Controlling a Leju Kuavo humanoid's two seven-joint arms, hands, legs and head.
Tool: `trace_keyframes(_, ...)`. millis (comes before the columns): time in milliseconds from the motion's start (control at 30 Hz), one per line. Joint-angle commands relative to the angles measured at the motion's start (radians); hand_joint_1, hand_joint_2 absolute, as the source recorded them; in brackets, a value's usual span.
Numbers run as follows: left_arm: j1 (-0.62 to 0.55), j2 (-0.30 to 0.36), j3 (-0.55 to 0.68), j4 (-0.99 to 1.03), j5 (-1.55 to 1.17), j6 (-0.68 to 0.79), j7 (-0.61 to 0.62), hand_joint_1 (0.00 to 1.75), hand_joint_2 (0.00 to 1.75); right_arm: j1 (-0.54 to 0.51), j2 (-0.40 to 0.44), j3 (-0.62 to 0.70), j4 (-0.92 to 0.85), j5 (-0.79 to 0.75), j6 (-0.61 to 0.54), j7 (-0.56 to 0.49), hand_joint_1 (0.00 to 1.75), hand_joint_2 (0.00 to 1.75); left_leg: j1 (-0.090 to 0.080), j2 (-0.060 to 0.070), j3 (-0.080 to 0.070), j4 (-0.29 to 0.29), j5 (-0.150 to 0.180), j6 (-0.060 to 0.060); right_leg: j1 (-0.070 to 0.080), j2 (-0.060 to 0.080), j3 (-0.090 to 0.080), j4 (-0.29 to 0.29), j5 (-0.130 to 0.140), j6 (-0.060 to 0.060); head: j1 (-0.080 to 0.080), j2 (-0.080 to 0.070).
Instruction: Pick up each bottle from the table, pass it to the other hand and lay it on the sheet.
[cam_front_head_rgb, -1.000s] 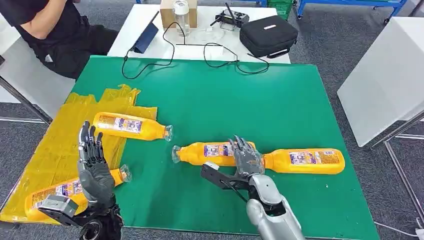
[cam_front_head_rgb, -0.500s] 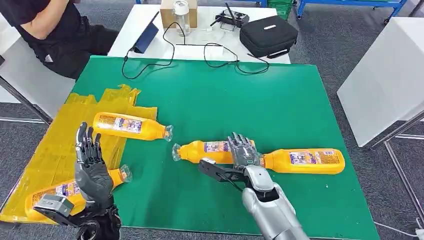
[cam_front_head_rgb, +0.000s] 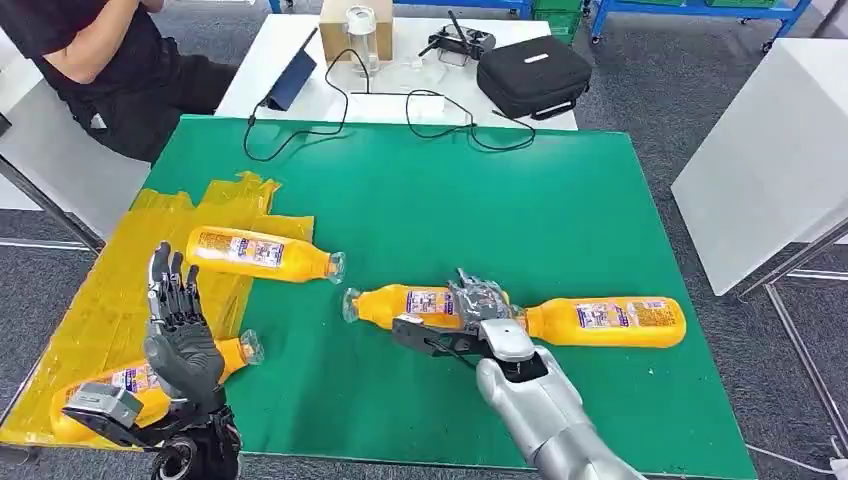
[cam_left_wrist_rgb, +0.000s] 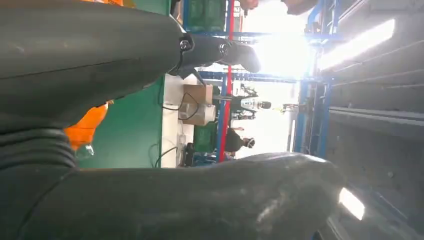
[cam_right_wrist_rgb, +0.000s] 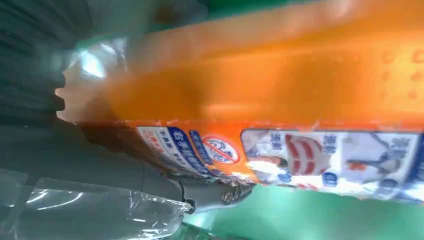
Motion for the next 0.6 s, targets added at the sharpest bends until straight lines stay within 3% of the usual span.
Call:
trace_keyframes(33,-0.030,-0.019,0.033,0.044,0.002,-0.005,0.012,0.00,0.00,-0.011,0.015,0.016,0.186,-0.014,0.031,-0.009,1.75,1.75,0.001,-0.003,0.004,-0.001,0.001,-0.001,0.001,-0.003,0.004,-0.001,0.000,-0.002,0.000,0.000)
trace_keyframes(600,-0.035,-0.005,0.036,0.070,0.004,-0.031,0.030,0.00,0.00,-0.003,0.012,-0.009,0.168,-0.053,0.027,-0.038,1.75,1.75,0.001,-0.004,0.009,-0.002,0.000,-0.002,0.002,-0.005,0.010,-0.002,0.000,-0.002,0.000,0.000)
